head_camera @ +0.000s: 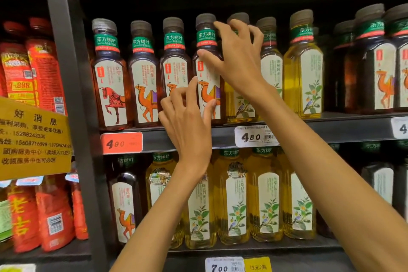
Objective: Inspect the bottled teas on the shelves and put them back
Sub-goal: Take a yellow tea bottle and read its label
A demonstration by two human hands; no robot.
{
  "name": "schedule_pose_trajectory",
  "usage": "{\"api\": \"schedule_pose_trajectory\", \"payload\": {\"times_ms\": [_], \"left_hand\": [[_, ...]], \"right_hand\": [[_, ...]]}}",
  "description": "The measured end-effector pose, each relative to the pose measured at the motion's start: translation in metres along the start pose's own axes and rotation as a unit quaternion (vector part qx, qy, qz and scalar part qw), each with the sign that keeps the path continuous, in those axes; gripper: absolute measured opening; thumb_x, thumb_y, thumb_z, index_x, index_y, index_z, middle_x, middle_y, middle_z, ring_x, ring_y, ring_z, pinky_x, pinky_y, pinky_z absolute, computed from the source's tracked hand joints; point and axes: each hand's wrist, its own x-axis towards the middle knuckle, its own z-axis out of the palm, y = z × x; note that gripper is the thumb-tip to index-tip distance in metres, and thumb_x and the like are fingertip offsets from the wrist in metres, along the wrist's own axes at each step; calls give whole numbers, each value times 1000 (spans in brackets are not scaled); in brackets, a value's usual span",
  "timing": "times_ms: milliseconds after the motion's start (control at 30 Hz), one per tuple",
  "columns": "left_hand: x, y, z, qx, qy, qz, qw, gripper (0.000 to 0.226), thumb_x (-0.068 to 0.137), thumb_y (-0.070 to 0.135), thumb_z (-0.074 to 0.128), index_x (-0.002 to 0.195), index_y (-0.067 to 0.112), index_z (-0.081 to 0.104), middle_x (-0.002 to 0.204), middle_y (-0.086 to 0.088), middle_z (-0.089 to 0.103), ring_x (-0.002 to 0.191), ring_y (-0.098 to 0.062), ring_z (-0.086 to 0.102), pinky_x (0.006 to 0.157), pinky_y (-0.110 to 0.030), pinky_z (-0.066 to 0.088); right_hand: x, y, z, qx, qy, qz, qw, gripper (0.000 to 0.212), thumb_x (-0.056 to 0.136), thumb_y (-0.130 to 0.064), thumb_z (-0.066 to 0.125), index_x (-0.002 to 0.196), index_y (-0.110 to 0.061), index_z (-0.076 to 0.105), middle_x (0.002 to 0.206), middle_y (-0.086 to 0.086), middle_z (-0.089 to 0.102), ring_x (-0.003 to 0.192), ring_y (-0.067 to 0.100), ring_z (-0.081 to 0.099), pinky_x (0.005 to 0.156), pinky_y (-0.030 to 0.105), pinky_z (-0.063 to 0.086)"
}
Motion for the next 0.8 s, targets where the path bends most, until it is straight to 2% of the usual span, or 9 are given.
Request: {"api": "schedule_pose_trajectory", "payload": {"times_ms": [67,233,300,400,500,567,700,800], "left_hand": [[1,-1,1,0,-2,-2,1000,54,89,43,59,137,21,47,118,-8,54,105,-26,45,80,-21,15],[1,2,-1,-6,-19,3,1000,54,90,40,59,138,19,46,118,-9,52,106,-26,44,84,-29,27],[1,0,-3,-24,-30,9,999,54,90,35,61,139,19,45,119,-8,51,107,-25,42,86,-26,27],[-1,0,-7,-62,-39,33,997,48,88,20,65,134,18,50,117,-9,51,107,-22,41,87,-22,27],[-5,6,-8,-130,-76,57,987,41,86,14,65,127,18,56,117,-6,49,108,-14,39,89,-20,31],[-8,12,-7,-175,-122,50,976,40,87,16,65,127,18,57,119,-2,47,107,-7,35,94,-23,36],[-12,17,-4,-183,-151,48,970,48,88,22,64,134,18,50,124,-2,47,112,-12,37,99,-31,40],[-14,17,-5,-196,-168,39,965,58,88,33,65,139,18,43,131,-1,44,118,-11,33,102,-27,35]], "right_hand": [[0,0,2,-18,5,-3,1000,61,91,-47,55,138,-9,44,140,16,49,136,30,26,110,41,17],[1,7,4,-29,-10,-26,999,60,93,-49,50,140,-12,42,143,11,46,138,25,26,108,34,14],[-1,12,2,-1,18,-24,1000,57,94,-46,51,139,-13,42,143,7,44,137,22,31,108,32,19],[3,24,-2,68,79,46,993,54,93,-35,56,138,-10,41,141,9,44,131,22,38,106,31,31],[7,29,-6,177,-31,147,973,63,95,-32,56,145,-10,25,142,11,42,126,23,46,103,41,43],[8,28,-9,199,-72,168,963,64,95,-29,56,145,-10,20,137,12,46,116,24,55,95,44,50],[6,23,-25,267,-37,161,949,66,89,-14,63,143,-12,26,133,7,44,111,17,55,88,27,53],[1,17,-42,314,2,117,942,59,86,-14,67,137,-12,35,126,1,47,108,8,53,87,17,50]]}}
